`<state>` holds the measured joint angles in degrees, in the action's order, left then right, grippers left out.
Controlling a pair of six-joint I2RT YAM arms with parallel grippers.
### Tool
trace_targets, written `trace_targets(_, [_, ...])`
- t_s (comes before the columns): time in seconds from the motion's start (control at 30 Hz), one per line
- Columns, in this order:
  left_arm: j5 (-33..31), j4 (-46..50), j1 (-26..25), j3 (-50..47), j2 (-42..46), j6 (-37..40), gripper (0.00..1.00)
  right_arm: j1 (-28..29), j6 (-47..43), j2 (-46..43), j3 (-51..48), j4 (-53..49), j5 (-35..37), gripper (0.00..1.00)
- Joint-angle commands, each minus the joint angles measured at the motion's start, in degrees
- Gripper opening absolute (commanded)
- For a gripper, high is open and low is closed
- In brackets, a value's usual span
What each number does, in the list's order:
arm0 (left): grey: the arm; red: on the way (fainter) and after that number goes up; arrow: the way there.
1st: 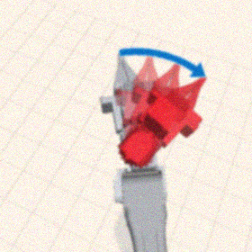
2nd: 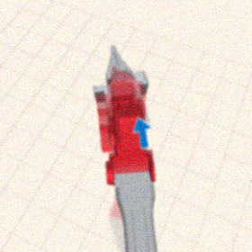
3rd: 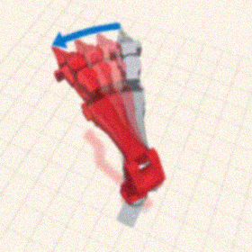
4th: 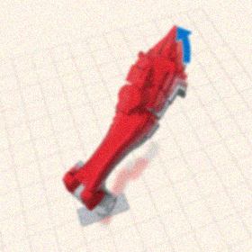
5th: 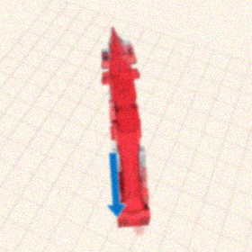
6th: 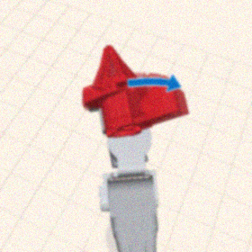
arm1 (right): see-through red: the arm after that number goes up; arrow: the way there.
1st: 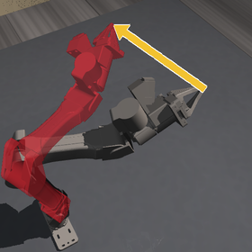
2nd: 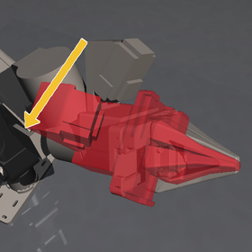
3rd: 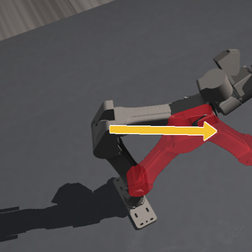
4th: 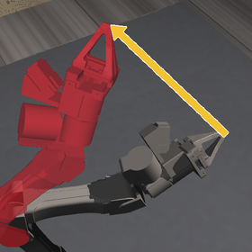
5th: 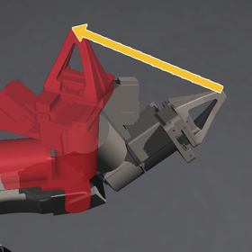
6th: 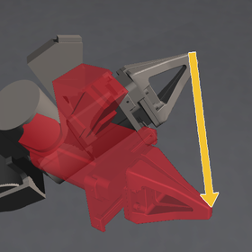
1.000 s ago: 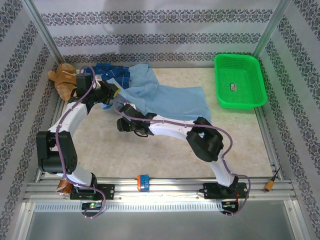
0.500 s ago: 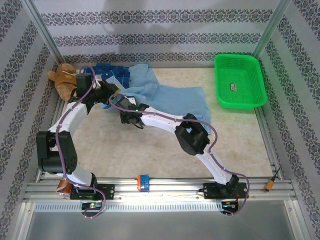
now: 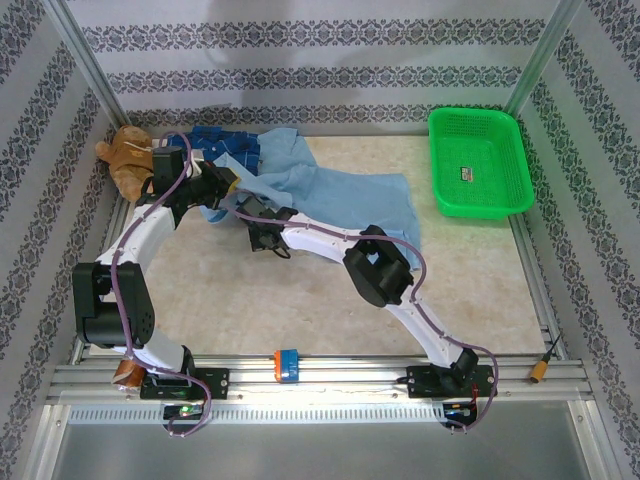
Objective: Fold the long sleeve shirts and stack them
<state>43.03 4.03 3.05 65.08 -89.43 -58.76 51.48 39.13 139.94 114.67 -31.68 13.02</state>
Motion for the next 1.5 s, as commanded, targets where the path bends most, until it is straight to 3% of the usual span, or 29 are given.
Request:
trace_targets(0.0, [-0.3, -0.6, 0.0, 0.2, 0.4, 1.7, 0.06, -0.3, 1.0, -3.2, -5.4, -1.7, -1.5, 0.00])
trace_targets(0.17, [-0.8, -0.9, 0.2, -0.6, 0.3, 2.1, 0.06, 0.0, -0.3, -10.9, -12.0, 1.4, -2.9, 0.00])
trace_targets(0.47, [-1.1, -0.5, 0.4, -1.9, 0.9, 3.1, 0.07, 1.1, -0.3, -23.1, -23.2, 8.7, -12.1, 0.00])
trace_targets(0.9, [-2.5, 5.4, 0.5, -2.5, 3.1, 7.9, 0.06, 3.1, -0.2, -34.1, -27.8, 9.3, -23.6, 0.00])
trace_targets(1.0, [-7.9, 16.2, 0.5, -5.9, 7.6, 15.1, 0.06, 4.7, 1.1, -38.9, -30.1, 8.3, -29.1, 0.00])
trace_targets(1.17, [-16.9, 25.5, 0.5, -12.7, 12.8, 19.4, 0.07, 6.4, -0.5, -40.5, -27.9, 1.9, -33.2, 0.00])
trace_targets(1.4, [-24.4, 29.7, 0.5, -22.3, 16.8, 20.8, 0.08, 6.3, 1.6, -39.6, -26.1, -0.5, -42.5, 0.00])
trace_targets(1.47, [-27.4, 31.0, 0.5, -24.2, 17.7, 20.8, 0.14, 6.3, 1.5, -39.0, -25.7, -0.7, -43.8, 0.00])
